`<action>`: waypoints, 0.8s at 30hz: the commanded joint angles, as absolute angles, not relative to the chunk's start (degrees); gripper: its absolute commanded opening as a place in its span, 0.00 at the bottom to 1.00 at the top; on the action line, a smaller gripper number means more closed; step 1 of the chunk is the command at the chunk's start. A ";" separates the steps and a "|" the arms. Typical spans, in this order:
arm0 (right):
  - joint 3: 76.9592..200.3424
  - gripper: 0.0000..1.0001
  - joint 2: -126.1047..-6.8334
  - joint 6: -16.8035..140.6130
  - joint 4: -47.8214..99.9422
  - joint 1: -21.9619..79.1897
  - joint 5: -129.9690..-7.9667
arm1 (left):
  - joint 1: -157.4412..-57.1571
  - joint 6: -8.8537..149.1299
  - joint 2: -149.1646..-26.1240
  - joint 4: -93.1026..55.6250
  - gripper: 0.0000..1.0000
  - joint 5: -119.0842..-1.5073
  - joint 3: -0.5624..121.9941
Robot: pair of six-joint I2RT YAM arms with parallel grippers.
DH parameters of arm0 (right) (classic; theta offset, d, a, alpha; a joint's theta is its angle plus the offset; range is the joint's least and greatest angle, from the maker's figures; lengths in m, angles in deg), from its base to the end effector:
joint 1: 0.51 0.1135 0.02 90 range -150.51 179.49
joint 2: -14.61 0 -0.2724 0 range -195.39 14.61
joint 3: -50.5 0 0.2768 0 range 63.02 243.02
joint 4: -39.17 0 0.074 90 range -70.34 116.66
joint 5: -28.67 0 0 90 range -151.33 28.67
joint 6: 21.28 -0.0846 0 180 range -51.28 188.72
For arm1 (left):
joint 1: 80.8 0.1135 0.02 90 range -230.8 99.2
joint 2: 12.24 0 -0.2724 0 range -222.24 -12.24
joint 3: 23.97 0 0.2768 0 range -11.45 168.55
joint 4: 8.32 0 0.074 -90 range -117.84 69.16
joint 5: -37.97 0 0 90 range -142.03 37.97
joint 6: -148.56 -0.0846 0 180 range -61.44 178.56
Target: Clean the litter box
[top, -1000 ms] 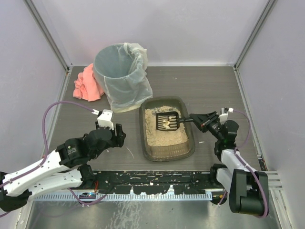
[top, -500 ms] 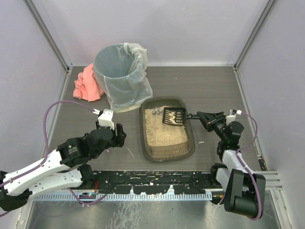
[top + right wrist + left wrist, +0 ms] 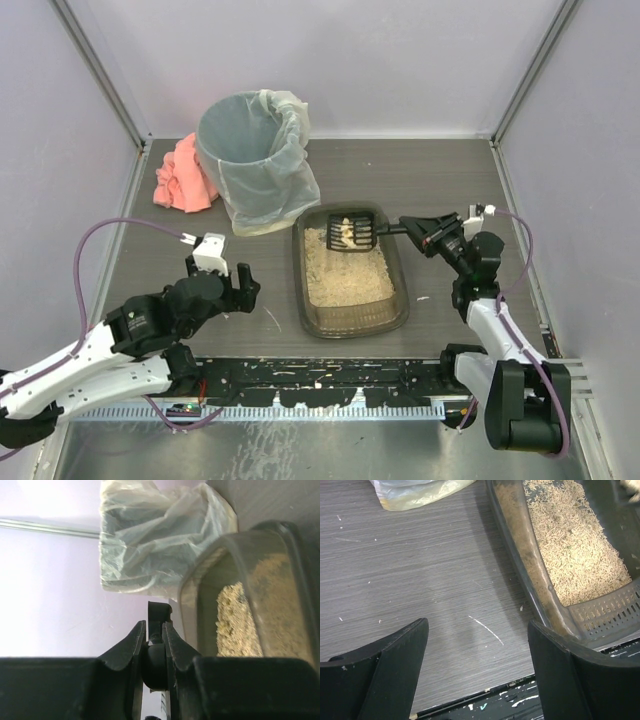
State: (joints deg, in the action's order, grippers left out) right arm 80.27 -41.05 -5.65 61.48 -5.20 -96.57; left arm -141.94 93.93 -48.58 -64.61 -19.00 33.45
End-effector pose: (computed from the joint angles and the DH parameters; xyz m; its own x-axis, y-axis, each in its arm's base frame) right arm 0.2613 0.0275 0.2086 -0.5052 0.8306 -0.2342 -0.0767 0.2271 0.9708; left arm 0.1259 -0.1330 0.2909 -0.5275 -0.0483 -0.8482 0.2624 0.9403 -0.2167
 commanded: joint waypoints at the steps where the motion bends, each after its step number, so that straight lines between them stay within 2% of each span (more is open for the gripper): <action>1: 88.09 0.01 -40.72 -6.21 60.88 -3.16 -93.06 | -141.95 95.39 -45.90 -66.77 0.82 -17.17 32.49; 6: 97.99 0.01 -45.10 -5.72 56.66 2.13 -86.42 | -142.04 97.30 -43.39 -69.97 0.84 -15.04 31.69; 16: 125.51 0.01 -64.24 -3.30 51.82 12.52 -74.62 | -141.97 98.55 -35.46 -70.57 0.87 -12.18 28.82; 24: 148.60 0.01 -78.25 11.62 48.01 18.66 -68.89 | -141.97 97.78 -34.76 -71.47 0.87 -12.72 29.98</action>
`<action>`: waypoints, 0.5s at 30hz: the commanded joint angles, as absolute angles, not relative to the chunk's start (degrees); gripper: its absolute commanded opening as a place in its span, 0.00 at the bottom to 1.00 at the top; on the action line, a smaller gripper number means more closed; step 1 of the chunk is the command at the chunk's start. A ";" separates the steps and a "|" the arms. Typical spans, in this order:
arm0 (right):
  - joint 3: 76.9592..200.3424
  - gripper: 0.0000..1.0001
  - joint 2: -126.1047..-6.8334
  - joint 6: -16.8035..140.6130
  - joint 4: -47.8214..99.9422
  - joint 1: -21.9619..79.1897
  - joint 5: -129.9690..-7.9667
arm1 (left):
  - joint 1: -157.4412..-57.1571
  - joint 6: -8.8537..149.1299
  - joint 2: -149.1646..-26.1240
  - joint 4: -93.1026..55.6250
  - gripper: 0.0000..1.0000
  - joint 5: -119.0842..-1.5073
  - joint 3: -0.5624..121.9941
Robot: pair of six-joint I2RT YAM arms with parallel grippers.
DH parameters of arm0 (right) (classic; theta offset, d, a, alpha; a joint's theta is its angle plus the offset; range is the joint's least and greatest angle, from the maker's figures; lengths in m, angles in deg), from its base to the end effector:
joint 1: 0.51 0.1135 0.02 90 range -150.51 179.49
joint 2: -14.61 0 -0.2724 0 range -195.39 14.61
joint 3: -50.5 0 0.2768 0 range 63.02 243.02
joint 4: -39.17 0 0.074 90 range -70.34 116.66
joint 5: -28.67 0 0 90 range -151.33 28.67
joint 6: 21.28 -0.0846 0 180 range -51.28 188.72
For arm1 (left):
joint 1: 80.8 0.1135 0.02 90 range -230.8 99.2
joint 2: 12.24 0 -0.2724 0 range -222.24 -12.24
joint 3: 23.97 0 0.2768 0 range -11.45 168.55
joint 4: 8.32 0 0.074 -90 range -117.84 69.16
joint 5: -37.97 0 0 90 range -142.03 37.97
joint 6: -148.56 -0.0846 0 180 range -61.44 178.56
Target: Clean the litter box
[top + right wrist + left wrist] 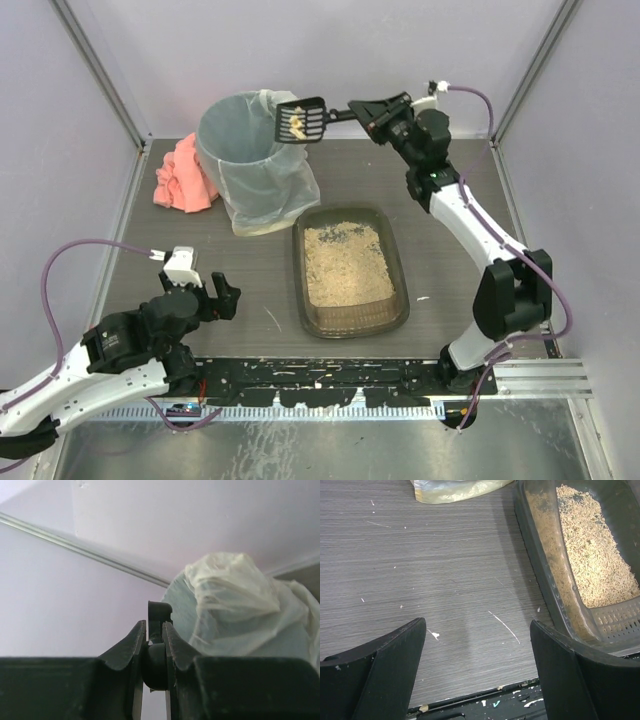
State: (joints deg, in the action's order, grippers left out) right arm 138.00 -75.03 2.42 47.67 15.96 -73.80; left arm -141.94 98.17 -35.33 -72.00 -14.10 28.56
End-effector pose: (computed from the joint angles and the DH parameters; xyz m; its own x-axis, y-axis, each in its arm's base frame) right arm 0.4269 0.1453 0.3929 -0.3992 0.8143 -0.4214 -0.2913 0.3231 0.9004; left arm 0.1068 -0.0860 0.2772 -0.4933 -0.1468 -0.8574 0.1701 0.9503 -0.2606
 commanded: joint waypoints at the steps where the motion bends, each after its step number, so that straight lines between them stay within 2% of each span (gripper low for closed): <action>1: 150.43 0.01 -79.78 12.66 48.32 19.07 -68.70 | -141.97 97.31 -34.43 -71.25 0.87 -12.77 30.15; 11: 166.84 0.01 -92.11 23.44 45.84 22.94 -67.11 | -142.10 97.32 -26.88 -71.83 0.85 -9.37 29.33; 15: 174.01 0.01 -96.02 33.90 41.82 25.92 -67.63 | -142.12 98.26 -26.67 -72.89 0.85 -8.40 29.43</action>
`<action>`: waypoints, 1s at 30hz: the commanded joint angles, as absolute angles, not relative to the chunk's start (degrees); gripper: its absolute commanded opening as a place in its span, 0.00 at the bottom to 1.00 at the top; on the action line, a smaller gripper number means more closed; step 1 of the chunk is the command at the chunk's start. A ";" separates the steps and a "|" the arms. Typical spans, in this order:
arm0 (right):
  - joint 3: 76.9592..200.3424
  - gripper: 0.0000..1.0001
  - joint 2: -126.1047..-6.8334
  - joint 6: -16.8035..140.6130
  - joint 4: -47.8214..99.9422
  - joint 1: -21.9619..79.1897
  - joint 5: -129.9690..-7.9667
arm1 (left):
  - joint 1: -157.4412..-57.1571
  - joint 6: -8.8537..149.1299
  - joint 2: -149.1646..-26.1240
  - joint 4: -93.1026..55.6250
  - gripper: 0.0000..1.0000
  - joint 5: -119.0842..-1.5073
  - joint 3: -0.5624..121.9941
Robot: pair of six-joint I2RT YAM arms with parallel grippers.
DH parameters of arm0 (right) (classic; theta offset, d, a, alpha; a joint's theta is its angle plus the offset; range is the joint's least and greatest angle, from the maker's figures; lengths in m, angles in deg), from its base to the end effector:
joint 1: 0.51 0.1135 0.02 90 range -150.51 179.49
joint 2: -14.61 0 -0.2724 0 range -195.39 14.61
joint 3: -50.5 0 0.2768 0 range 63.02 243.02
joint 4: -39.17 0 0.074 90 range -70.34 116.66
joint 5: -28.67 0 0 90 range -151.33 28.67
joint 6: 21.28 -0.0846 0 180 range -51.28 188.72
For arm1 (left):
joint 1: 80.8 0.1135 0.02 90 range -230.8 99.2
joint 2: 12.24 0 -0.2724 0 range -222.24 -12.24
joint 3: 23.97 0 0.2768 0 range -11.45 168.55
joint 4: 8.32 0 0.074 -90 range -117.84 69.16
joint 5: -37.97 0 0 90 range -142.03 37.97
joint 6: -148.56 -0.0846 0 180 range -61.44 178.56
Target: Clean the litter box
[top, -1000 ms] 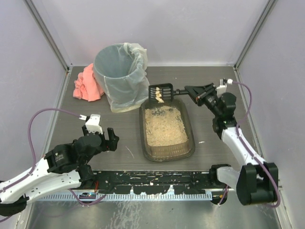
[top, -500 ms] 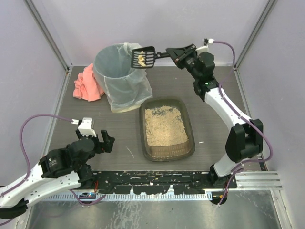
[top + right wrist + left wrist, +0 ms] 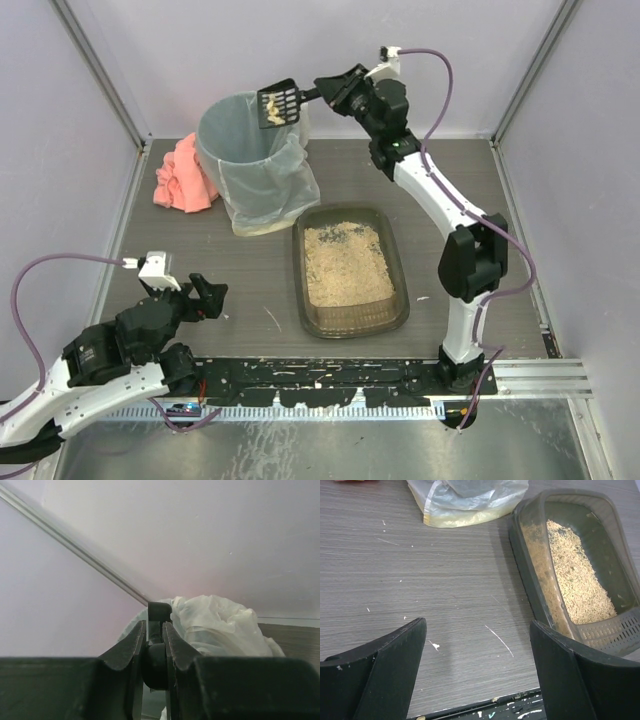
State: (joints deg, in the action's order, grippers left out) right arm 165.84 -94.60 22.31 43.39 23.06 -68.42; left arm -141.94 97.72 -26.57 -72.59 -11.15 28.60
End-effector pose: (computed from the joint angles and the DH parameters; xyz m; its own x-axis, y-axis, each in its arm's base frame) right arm 0.4910 0.2256 0.4287 -0.2545 0.6732 -0.6943 -0.4696 0.5416 0.6972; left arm 0.0955 -0.0586 0.2917 -0.4031 -0.2577 -0.8781 0.1596 0.9250 -0.3447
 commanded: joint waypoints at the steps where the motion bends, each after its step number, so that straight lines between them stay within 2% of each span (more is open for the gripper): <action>1: 175.53 0.01 -96.67 36.30 40.65 26.65 -67.39 | -142.11 98.36 -26.80 -73.15 0.86 -8.10 29.56; 10: 182.23 0.01 -98.51 53.44 34.65 31.74 -65.63 | -142.19 98.15 -27.54 -72.82 0.85 -8.23 29.50; 15: 189.94 0.01 -101.02 70.58 26.41 37.98 -58.81 | -142.15 97.87 -27.53 -72.60 0.85 -8.35 29.42; 24: 185.06 0.01 -99.94 95.33 37.20 48.25 -44.08 | -142.23 97.58 -28.17 -72.43 0.84 -8.79 29.49; 30: 183.14 0.01 -96.19 94.08 40.56 49.86 -45.07 | -142.16 97.50 -28.23 -72.26 0.83 -9.01 29.55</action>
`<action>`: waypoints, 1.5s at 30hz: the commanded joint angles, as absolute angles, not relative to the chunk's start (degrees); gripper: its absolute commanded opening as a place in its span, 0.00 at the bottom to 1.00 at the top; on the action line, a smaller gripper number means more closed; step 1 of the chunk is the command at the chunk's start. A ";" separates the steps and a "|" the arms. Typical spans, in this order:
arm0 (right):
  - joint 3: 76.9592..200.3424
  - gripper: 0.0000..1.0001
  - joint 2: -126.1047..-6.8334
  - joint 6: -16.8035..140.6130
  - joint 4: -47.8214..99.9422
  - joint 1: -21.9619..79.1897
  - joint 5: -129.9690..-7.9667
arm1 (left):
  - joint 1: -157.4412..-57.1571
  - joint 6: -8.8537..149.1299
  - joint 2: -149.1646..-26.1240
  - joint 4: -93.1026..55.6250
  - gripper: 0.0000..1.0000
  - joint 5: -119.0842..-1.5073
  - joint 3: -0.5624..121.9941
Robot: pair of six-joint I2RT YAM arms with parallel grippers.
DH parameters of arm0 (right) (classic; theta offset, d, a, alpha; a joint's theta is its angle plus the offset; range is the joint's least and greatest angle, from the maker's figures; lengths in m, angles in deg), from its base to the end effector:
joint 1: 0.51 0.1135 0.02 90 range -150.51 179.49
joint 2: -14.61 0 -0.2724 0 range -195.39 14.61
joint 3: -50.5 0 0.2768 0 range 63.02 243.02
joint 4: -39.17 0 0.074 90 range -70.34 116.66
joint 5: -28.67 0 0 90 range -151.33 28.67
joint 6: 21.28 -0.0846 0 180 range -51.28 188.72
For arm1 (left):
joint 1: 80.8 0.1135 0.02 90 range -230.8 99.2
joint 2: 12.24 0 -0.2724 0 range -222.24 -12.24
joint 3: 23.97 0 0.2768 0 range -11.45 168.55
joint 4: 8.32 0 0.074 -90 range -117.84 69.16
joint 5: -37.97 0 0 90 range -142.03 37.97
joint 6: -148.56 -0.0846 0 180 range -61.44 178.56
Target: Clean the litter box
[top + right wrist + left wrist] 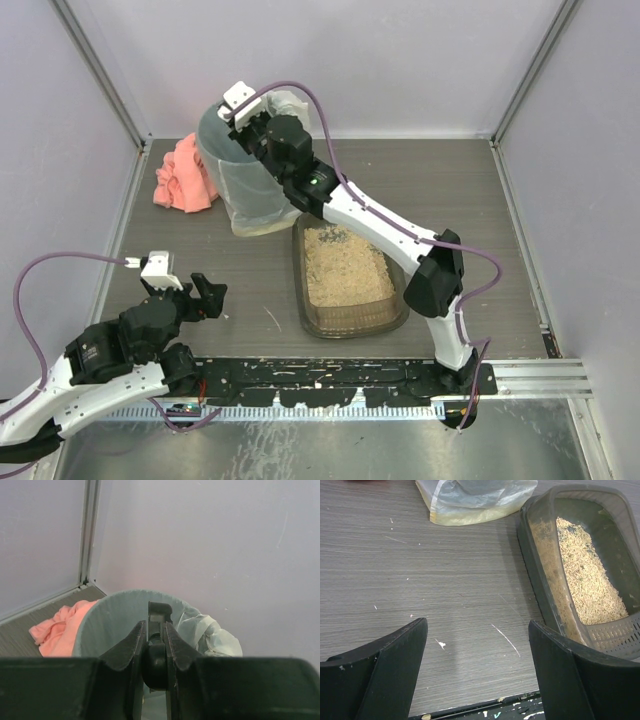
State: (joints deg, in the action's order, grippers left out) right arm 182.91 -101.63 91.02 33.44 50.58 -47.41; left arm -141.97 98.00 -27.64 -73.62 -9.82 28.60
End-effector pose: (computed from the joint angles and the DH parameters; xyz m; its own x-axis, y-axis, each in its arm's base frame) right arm 0.3675 0.4228 0.4632 0.3355 -0.1707 -0.9264 -0.5181 0.7879 -0.3328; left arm 0.0973 -0.0589 0.2886 -0.4063 -0.2377 -0.8823 0.1360 0.9391 -0.3156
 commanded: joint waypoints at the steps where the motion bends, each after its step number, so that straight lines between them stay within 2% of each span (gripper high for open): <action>1: 183.43 0.01 -95.61 93.09 40.41 49.85 -45.88 | -142.23 97.49 -28.34 -72.18 0.83 -9.05 29.48; 7: 185.09 0.01 -90.07 87.40 33.58 49.85 -47.83 | -142.17 97.27 -29.64 -71.92 0.83 -9.49 29.57; 11: 177.39 0.01 -81.75 78.62 32.64 48.49 -48.02 | -142.22 97.38 -30.71 -71.98 0.86 -9.69 29.92; 16: 161.76 0.01 -68.88 60.54 31.72 39.43 -58.30 | -142.15 97.76 -31.58 -71.41 0.93 -10.83 29.71; 23: 131.16 0.01 -46.37 56.11 33.09 38.44 -45.95 | -142.19 96.68 -37.41 -65.83 0.93 -13.19 29.20; 29: 120.15 0.01 -33.48 51.25 20.07 38.46 -39.87 | -142.15 94.02 -45.10 -56.03 0.88 -19.74 28.61; 31: 117.58 0.01 -29.86 49.52 16.10 38.47 -37.04 | -142.15 93.29 -48.89 -54.03 0.83 -21.54 29.06; 36: 112.70 0.01 -28.66 46.61 11.63 38.43 -35.19 | -142.15 93.36 -56.63 -48.86 0.75 -24.39 30.36; 40: 114.61 0.00 -34.63 44.86 9.11 38.49 -38.60 | -142.15 94.76 -61.65 -42.39 0.68 -27.02 29.99; 45: 117.50 0.01 -42.44 42.97 9.12 38.44 -43.62 | -142.15 95.51 -68.40 -37.58 0.66 -28.77 31.66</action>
